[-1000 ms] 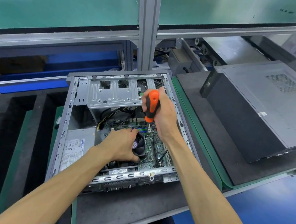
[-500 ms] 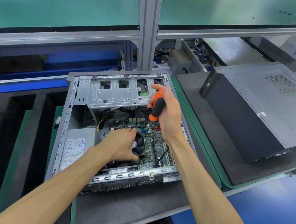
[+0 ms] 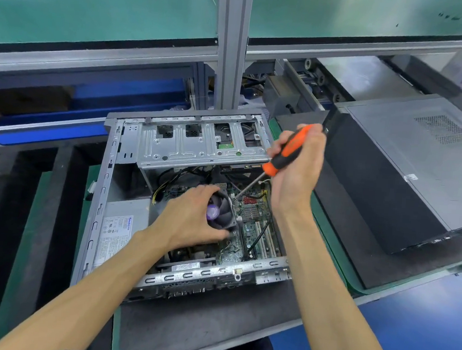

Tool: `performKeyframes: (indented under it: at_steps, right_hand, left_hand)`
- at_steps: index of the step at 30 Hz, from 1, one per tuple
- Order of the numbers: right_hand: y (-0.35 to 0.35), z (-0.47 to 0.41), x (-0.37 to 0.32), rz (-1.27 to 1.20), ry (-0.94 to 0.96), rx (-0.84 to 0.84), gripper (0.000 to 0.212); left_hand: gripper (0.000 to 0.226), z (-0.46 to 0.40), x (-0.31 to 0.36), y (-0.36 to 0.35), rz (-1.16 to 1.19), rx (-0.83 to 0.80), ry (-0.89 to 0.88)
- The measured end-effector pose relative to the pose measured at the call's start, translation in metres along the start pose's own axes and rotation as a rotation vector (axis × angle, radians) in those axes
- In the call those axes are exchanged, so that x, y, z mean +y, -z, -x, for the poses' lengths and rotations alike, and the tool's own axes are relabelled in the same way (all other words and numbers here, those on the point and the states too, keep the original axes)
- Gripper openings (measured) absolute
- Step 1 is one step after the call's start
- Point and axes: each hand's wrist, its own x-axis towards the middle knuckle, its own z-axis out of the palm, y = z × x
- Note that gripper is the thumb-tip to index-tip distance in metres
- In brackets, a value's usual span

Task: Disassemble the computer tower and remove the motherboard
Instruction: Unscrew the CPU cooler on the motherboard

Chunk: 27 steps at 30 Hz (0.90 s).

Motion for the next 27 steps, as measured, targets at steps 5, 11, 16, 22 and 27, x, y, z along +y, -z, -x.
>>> performKeyframes:
  at_steps: [5,11,16,22,27]
  right_hand:
    - [0.007,-0.015,-0.031,-0.258,-0.071,-0.021,0.040]
    - [0.004,-0.007,-0.010,-0.147,-0.385,-0.080,0.040]
    - [-0.030,0.011,0.017,0.351,-0.575,-0.287,0.047]
    - [-0.113,0.045,0.032,0.464,-0.624,-0.670,0.036]
    - [-0.186,0.089,0.066,0.486,-0.628,-0.778,0.034]
  left_hand:
    - [0.104,-0.004,0.002,0.026,0.486,0.112,0.218]
    - [0.072,-0.001,0.008,0.068,1.137,0.008,0.351]
    - [0.044,0.021,0.000,0.100,1.422,0.009,0.369]
    - [0.044,0.076,-0.041,0.162,1.493,0.214,0.345]
    - [0.047,0.135,-0.078,0.192,1.154,0.430,0.529]
